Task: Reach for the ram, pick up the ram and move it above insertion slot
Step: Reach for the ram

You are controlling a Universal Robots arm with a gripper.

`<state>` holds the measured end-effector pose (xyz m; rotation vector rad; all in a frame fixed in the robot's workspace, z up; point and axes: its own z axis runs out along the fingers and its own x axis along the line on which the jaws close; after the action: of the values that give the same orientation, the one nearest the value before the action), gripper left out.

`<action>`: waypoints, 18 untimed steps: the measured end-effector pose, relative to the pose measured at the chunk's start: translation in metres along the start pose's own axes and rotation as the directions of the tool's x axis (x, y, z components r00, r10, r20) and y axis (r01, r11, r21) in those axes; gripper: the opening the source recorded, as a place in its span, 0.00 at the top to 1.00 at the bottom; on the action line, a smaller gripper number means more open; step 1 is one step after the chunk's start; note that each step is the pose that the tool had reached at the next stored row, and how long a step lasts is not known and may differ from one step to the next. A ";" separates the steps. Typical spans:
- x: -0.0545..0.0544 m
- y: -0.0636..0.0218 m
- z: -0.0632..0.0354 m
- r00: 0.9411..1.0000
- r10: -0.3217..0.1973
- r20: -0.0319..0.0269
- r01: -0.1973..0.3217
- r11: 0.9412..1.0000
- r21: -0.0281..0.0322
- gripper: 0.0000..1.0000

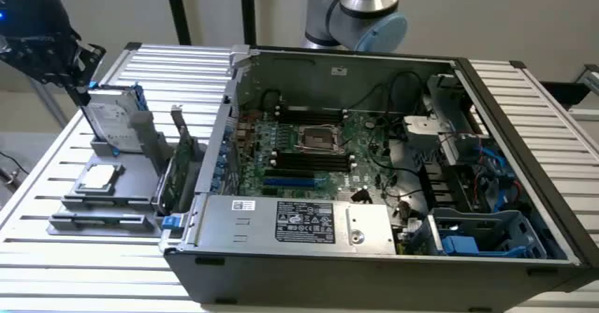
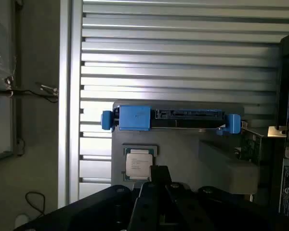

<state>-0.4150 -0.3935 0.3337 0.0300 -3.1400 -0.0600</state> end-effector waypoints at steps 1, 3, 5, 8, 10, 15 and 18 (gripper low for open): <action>0.000 0.0000 0.0000 1.000 0.000 0.000 0.000 1.000 0.000 0.89; 0.000 0.0000 0.0000 1.000 0.000 0.000 0.000 1.000 0.000 0.89; 0.000 0.0000 0.0000 1.000 0.000 0.000 0.000 1.000 0.000 0.89; 0.000 0.0000 0.0000 1.000 0.000 0.000 0.000 1.000 0.000 0.89; 0.000 0.0000 0.0000 1.000 0.000 0.000 0.000 1.000 0.000 0.89; 0.000 -0.0021 -0.0001 1.000 0.000 0.000 0.000 1.000 0.000 0.89; -0.002 -0.0146 -0.0003 1.000 0.000 0.000 0.000 1.000 0.000 0.89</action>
<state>-0.4128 -0.4081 0.3334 0.0301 -3.1399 -0.0601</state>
